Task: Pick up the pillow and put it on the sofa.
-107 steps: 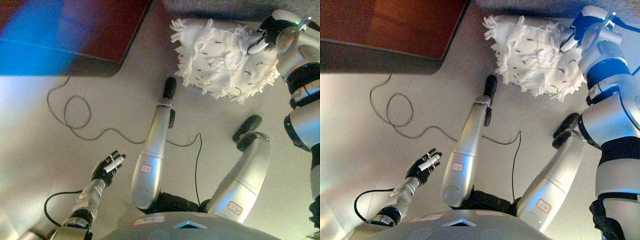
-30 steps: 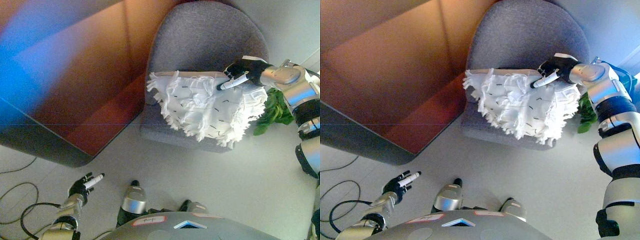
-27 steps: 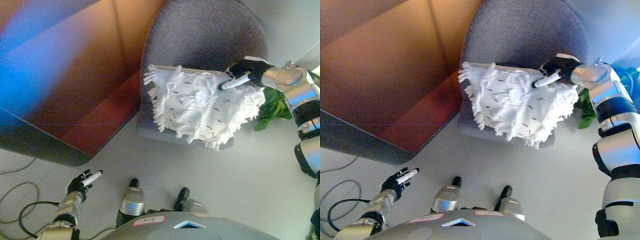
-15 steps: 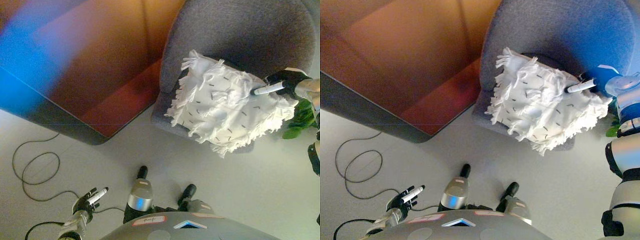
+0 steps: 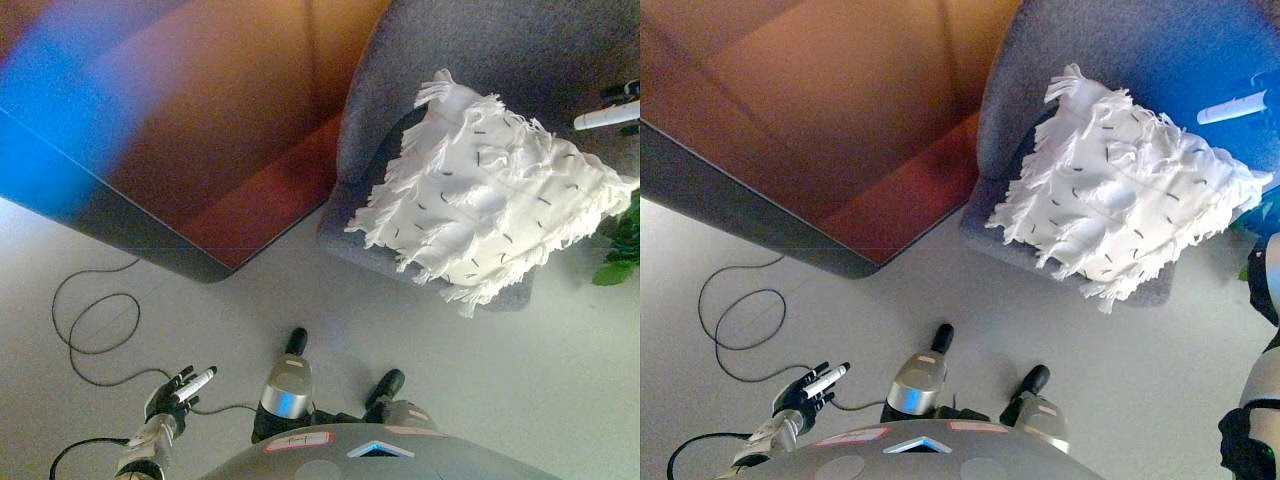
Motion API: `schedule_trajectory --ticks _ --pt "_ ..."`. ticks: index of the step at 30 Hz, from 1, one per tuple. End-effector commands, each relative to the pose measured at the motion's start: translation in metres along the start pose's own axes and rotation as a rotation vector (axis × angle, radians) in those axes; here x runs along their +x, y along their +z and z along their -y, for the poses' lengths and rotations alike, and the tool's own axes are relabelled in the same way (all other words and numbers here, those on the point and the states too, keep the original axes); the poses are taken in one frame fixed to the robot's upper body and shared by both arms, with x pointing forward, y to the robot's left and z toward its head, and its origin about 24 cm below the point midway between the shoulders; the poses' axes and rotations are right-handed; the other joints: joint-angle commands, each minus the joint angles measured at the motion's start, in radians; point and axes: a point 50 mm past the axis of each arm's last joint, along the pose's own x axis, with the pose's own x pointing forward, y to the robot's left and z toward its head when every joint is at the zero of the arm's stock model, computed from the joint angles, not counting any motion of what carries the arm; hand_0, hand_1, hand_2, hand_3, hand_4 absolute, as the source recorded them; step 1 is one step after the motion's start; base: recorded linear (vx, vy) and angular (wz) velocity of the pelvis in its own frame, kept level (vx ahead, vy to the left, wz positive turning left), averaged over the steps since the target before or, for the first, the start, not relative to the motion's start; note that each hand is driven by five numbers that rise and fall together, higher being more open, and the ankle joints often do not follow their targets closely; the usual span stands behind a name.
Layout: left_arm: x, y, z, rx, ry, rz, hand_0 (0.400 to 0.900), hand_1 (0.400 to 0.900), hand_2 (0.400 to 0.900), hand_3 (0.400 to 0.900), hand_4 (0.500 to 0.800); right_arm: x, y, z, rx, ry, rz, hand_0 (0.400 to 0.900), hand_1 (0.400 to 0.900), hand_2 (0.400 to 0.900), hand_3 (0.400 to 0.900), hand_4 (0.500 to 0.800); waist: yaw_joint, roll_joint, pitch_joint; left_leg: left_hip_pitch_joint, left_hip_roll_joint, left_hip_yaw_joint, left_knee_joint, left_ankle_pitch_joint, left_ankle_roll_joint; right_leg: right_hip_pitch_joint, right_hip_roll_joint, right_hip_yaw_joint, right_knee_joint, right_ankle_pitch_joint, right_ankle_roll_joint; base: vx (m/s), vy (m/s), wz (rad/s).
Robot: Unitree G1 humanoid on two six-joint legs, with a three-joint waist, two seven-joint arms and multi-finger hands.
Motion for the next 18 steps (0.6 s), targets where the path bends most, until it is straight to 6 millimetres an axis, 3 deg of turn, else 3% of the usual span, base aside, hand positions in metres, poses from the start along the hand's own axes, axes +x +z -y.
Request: schedule_trajectory --ticks 1,7,12,14,16,18 --pt "-0.006 0.011 -0.031 0.102 0.048 0.039 0.9 0.9 0.9 0.9 0.8 -0.021 0.025 0.047 -0.079 -0.212 0.075 0.9 0.9 0.9 0.9 0.8 0.006 -0.08 -0.106 -0.039 -0.036 0.0 -0.046 0.072 -0.004 0.033 -0.012 0.039 0.093 -0.12 0.027 0.0 0.016 -0.1" --pt "-0.004 0.011 -0.029 0.096 0.044 0.033 0.9 0.9 0.9 0.9 0.8 -0.024 0.026 0.053 -0.011 -0.275 0.135 0.9 0.9 0.9 0.9 0.8 -0.034 -0.107 -0.138 0.006 -0.037 0.029 -0.058 0.055 0.004 0.057 -0.009 0.066 0.066 -0.107 0.035 -0.02 0.036 -0.16" --pt "-0.002 0.018 -0.024 0.066 0.038 0.048 0.9 0.9 0.9 0.9 0.8 -0.022 0.03 0.035 0.036 -0.213 0.281 0.9 0.9 0.9 0.9 0.8 -0.084 -0.119 -0.156 0.044 -0.032 0.081 -0.068 0.035 0.01 0.061 -0.017 0.088 0.051 -0.09 0.048 -0.08 0.07 -0.25" --pt "0.0 0.021 -0.02 0.044 0.042 0.054 0.9 0.9 0.9 0.9 0.8 -0.022 0.035 0.011 0.06 -0.187 0.382 0.9 0.9 0.9 0.9 0.8 -0.114 -0.117 -0.158 0.06 -0.028 0.105 -0.068 0.023 0.016 0.056 -0.02 0.104 0.055 -0.087 0.051 -0.1 0.064 -0.33" --pt "0.001 0.024 -0.018 0.032 0.049 0.059 0.9 0.9 0.9 0.9 0.8 -0.022 0.027 -0.019 0.075 -0.161 0.452 0.9 0.9 0.9 0.9 0.8 -0.143 -0.115 -0.159 0.076 -0.028 0.121 -0.069 0.014 0.023 0.053 -0.018 0.123 0.06 -0.087 0.052 -0.08 0.059 -0.33" --pt "0.003 0.027 -0.014 0.008 0.058 0.064 0.9 0.9 0.9 0.9 0.8 -0.028 0.011 -0.064 0.122 -0.111 0.535 0.9 0.9 0.9 0.9 0.8 -0.181 -0.107 -0.156 0.092 -0.027 0.141 -0.071 0.002 0.033 0.045 -0.018 0.149 0.069 -0.091 0.053 -0.08 0.062 -0.33"
